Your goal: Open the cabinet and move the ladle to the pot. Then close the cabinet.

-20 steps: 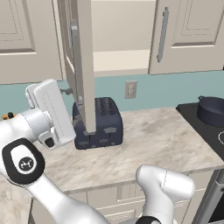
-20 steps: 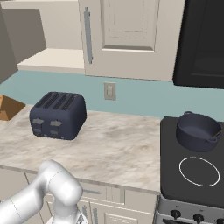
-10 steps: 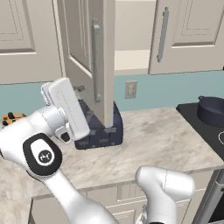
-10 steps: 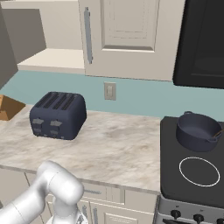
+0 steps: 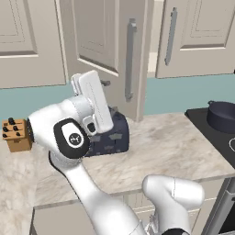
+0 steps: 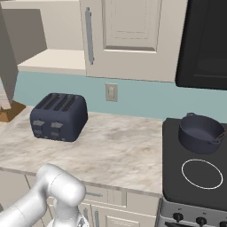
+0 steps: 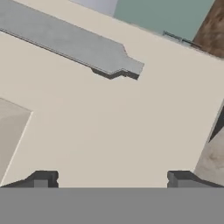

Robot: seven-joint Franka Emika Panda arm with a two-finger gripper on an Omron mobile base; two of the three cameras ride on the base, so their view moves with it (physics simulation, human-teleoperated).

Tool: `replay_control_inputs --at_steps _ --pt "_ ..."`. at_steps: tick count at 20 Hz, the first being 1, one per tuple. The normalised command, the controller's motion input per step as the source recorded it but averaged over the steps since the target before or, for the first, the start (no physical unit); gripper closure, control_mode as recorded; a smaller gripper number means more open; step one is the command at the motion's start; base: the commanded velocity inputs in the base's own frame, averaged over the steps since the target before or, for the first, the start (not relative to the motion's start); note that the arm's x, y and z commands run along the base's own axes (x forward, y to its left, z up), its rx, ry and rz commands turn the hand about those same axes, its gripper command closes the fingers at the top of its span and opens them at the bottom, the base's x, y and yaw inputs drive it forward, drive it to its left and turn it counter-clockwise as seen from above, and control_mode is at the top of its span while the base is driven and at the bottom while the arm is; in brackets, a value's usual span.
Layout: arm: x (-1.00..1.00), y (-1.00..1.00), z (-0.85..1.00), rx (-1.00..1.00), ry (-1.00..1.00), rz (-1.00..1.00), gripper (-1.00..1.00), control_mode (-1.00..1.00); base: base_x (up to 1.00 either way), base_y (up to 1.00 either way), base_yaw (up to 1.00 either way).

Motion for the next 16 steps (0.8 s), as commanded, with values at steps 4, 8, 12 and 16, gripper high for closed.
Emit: replay_control_inputs --at_steps 4,8,12,16 --pt "0.54 -0.53 -0.15 0.09 -0.04 -0.01 -1.0 -1.0 0.0 0.0 0.0" --pt "0.6 -0.43 -0.29 0.07 -0.07 0.0 -1.0 -1.0 0.0 0.0 0.0" --pt "0.63 -0.23 -0.67 0.11 -0.15 0.0 -1.0 -1.0 0.0 0.0 0.0" --pt "0.86 -0.27 -0.17 0.08 -0.17 0.0 -1.0 -1.0 0.0 0.0 0.0"
